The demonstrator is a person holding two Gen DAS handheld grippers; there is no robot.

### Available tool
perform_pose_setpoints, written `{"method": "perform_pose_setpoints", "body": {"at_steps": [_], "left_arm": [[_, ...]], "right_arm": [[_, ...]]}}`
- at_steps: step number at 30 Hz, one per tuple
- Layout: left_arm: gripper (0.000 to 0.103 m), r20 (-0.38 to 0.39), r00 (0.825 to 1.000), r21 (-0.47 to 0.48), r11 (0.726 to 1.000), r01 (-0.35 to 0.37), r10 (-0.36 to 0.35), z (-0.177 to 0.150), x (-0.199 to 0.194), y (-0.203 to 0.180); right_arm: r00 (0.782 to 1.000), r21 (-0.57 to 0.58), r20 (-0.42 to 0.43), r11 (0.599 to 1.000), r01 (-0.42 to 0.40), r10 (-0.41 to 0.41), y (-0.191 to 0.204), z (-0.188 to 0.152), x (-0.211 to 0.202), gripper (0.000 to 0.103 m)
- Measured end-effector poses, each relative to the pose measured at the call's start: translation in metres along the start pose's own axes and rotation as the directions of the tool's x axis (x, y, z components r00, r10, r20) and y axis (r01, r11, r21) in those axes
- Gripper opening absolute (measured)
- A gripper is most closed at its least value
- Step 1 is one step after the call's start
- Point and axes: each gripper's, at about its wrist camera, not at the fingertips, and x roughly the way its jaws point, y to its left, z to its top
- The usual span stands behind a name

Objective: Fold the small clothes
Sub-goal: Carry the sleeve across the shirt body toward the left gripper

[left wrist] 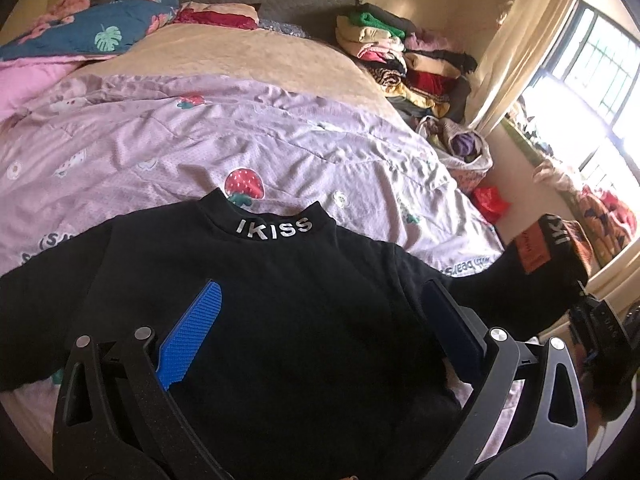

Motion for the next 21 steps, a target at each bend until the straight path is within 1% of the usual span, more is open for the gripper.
{"method": "perform_pose_setpoints", "body": {"at_steps": [8,14,21], "left_arm": [[0.094,0.017,0.998,-0.059,0.997,0.057,-0.056,-0.005,-0.017,0.026],[0.094,0.012,0.997,-0.078,0.993,0.083,-0.082,-0.01,-0.022,0.042],[0.094,0.006,0.989,-0.143,0.978,0.149,-0.15,-0.015,-0.023,0.064]], "right_arm": [[0.998,-0.074,-0.012,0.995,-0.068,0.067,0.039,-0.011,0.005,0.011],[0.994,-0.147,-0.047,0.983,-0.108,0.102,0.068,-0.025,0.017,0.011],[0.988,-0.222,-0.092,0.965,-0.143,0.125,0.096,-0.045,0.03,0.011]]}}
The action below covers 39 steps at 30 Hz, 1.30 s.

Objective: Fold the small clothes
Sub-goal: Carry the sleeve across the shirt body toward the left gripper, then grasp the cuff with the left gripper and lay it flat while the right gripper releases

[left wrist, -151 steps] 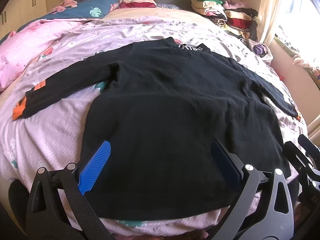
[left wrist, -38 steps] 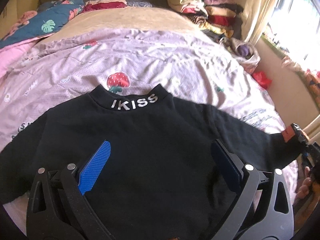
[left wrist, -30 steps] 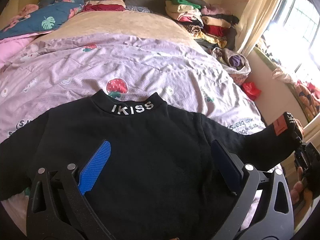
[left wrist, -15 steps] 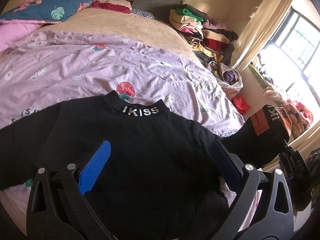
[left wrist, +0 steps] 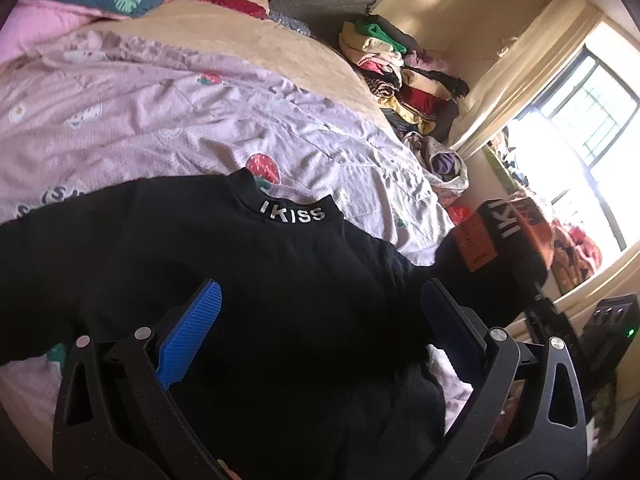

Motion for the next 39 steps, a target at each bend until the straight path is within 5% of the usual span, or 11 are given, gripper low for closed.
{"method": "perform_pose_setpoints", "body": {"at_steps": [17,26,27,31,35,39], "left_arm": [[0.094,-0.042,0.997,-0.154,0.986,0.064,-0.071,-0.007,0.009,0.051],[0.094,-0.061,0.995,-0.213,0.974,0.07,-0.085,-0.012,0.014,0.07],[0.094,-0.064,0.994,-0.219,0.973,0.07,-0.085,-0.012,0.014,0.072],[0.094,-0.071,0.994,-0.24,0.969,0.058,-0.077,-0.014,0.013,0.08],[0.094,-0.085,0.994,-0.253,0.966,0.046,-0.07,-0.017,0.015,0.084],[0.094,-0.122,0.99,-0.27,0.962,0.04,-0.075,-0.024,0.027,0.087]], "right_arm": [[0.986,-0.199,-0.162,0.978,-0.061,0.028,0.065,-0.06,0.061,0.011],[0.936,-0.241,-0.347,0.96,-0.142,0.052,0.077,-0.095,0.091,0.015],[0.929,-0.235,-0.365,0.958,-0.164,0.069,0.079,-0.096,0.091,0.016],[0.883,-0.208,-0.442,0.939,-0.275,0.161,0.088,-0.098,0.087,0.062],[0.859,-0.196,-0.466,0.921,-0.336,0.214,0.091,-0.092,0.079,0.062],[0.889,-0.189,-0.419,0.94,-0.284,0.184,0.071,-0.074,0.068,0.062]]}}
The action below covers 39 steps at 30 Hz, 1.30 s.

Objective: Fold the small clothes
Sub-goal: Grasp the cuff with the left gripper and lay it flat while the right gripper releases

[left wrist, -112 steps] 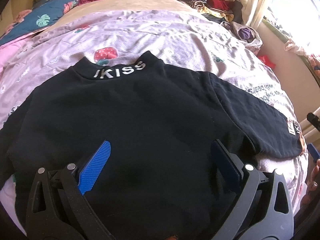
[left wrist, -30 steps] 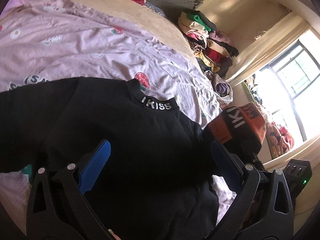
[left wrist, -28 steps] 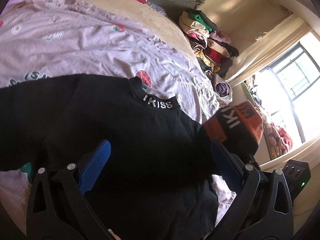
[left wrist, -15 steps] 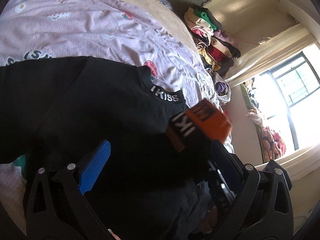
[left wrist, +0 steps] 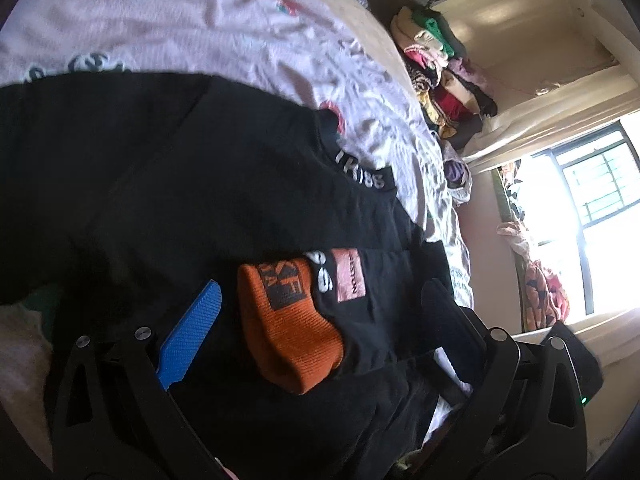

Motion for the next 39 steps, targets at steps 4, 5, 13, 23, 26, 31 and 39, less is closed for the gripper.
{"method": "perform_pose_setpoints", "body": {"at_steps": [4,5,13,23,26,31,39], "left_arm": [[0.091,-0.035,0.999,0.011,1.0,-0.024,0.024,-0.008,0.016,0.0],[0.086,-0.045,0.999,0.016,1.0,-0.027,0.027,-0.01,0.021,0.0],[0.014,-0.012,0.992,0.1,0.988,-0.12,0.122,-0.021,0.036,-0.014],[0.006,0.129,0.991,0.286,0.958,-0.009,-0.029,-0.022,-0.027,-0.082],[0.006,0.176,0.983,0.324,0.946,-0.014,-0.046,-0.026,-0.046,-0.09],[0.006,0.169,0.985,0.288,0.954,-0.079,0.031,-0.023,-0.039,-0.068],[0.006,0.178,0.972,0.215,0.958,-0.19,0.153,-0.015,-0.02,-0.033]], "right_arm": [[0.996,0.087,0.049,0.994,0.073,-0.078,-0.033,0.007,-0.025,0.062],[0.994,0.104,0.057,0.991,0.089,-0.096,-0.04,0.007,-0.03,0.062],[0.961,0.25,0.151,0.95,0.189,-0.231,-0.097,0.006,-0.079,0.062],[0.915,0.389,0.202,0.886,0.252,-0.349,-0.143,-0.008,-0.124,0.062],[0.912,0.384,0.169,0.877,0.289,-0.375,-0.145,-0.007,-0.118,0.062],[0.909,0.365,0.108,0.866,0.341,-0.403,-0.143,-0.007,-0.1,0.062],[0.924,0.289,0.082,0.896,0.337,-0.374,-0.123,-0.002,-0.077,0.062]]}}
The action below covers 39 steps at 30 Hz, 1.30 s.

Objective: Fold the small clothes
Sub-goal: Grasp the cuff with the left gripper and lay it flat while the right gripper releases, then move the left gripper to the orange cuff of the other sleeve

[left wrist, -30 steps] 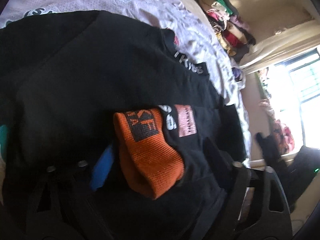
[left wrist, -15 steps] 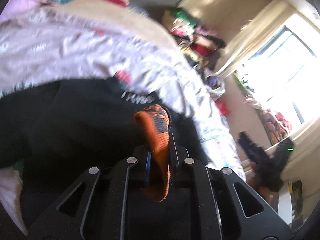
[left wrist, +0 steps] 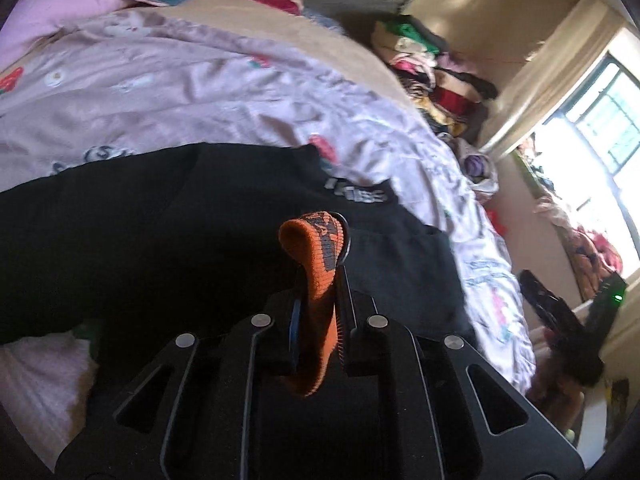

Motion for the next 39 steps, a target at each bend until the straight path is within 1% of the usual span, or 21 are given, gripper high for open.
{"method": "perform_pose_setpoints", "body": {"at_steps": [6,11,15,18,22,24,25,27,28,30,31,32,34,36,38,39], "left_arm": [[0.009,-0.005,0.998,-0.03,0.998,-0.057,0.057,-0.002,0.008,0.022],[0.015,0.011,0.996,-0.032,0.995,-0.092,0.092,-0.003,0.005,0.027],[0.019,0.052,0.988,0.002,0.989,-0.146,0.145,-0.005,-0.005,0.025],[0.021,0.064,0.982,0.044,0.983,-0.18,0.177,-0.008,-0.007,0.017],[0.024,0.022,0.981,0.1,0.976,-0.195,0.194,-0.015,0.006,0.008],[0.025,-0.012,0.972,0.126,0.965,-0.23,0.234,-0.02,0.017,0.008],[0.027,-0.034,0.965,0.133,0.958,-0.253,0.259,-0.023,0.023,0.01],[0.033,-0.057,0.953,0.13,0.949,-0.288,0.297,-0.029,0.033,0.018],[0.036,-0.058,0.952,0.126,0.948,-0.292,0.3,-0.031,0.034,0.022],[0.036,-0.053,0.955,0.121,0.951,-0.285,0.293,-0.033,0.033,0.025],[0.041,-0.048,0.951,0.126,0.946,-0.299,0.307,-0.034,0.031,0.025],[0.044,-0.045,0.948,0.127,0.943,-0.306,0.314,-0.034,0.03,0.024],[0.045,-0.04,0.953,0.114,0.949,-0.295,0.301,-0.034,0.025,0.026],[0.051,-0.029,0.95,0.116,0.945,-0.306,0.311,-0.035,0.02,0.024],[0.062,-0.008,0.941,0.129,0.933,-0.336,0.34,-0.036,0.015,0.021],[0.064,0.0,0.938,0.133,0.929,-0.344,0.347,-0.035,0.012,0.019]], "right_arm": [[0.999,-0.091,-0.042,0.995,-0.036,0.033,0.032,-0.006,0.015,0.062],[0.996,-0.129,-0.082,0.991,-0.046,0.035,0.046,-0.012,0.026,0.062],[0.993,-0.154,-0.112,0.987,-0.05,0.033,0.054,-0.018,0.036,0.062],[0.991,-0.165,-0.131,0.984,-0.063,0.041,0.058,-0.022,0.04,0.062],[0.986,-0.18,-0.161,0.981,-0.069,0.04,0.062,-0.028,0.046,0.062],[0.983,-0.188,-0.181,0.98,-0.068,0.034,0.063,-0.031,0.05,0.063],[0.981,-0.19,-0.192,0.98,-0.064,0.027,0.062,-0.032,0.052,0.063],[0.977,-0.192,-0.213,0.98,-0.056,0.014,0.061,-0.035,0.056,0.064],[0.975,-0.192,-0.224,0.98,-0.05,0.006,0.059,-0.037,0.059,0.064],[0.965,-0.193,-0.259,0.981,-0.02,-0.032,0.054,-0.042,0.068,0.064],[0.959,-0.191,-0.278,0.982,-0.002,-0.052,0.051,-0.045,0.073,0.064],[0.952,-0.189,-0.298,0.982,0.013,-0.07,0.048,-0.048,0.078,0.064],[0.944,-0.185,-0.322,0.983,0.015,-0.075,0.045,-0.055,0.084,0.064],[0.945,-0.193,-0.319,0.981,0.011,-0.074,0.045,-0.056,0.083,0.065],[0.949,-0.182,-0.311,0.983,-0.005,-0.052,0.045,-0.055,0.08,0.07],[0.951,-0.177,-0.305,0.984,-0.01,-0.045,0.045,-0.054,0.078,0.071]]}}
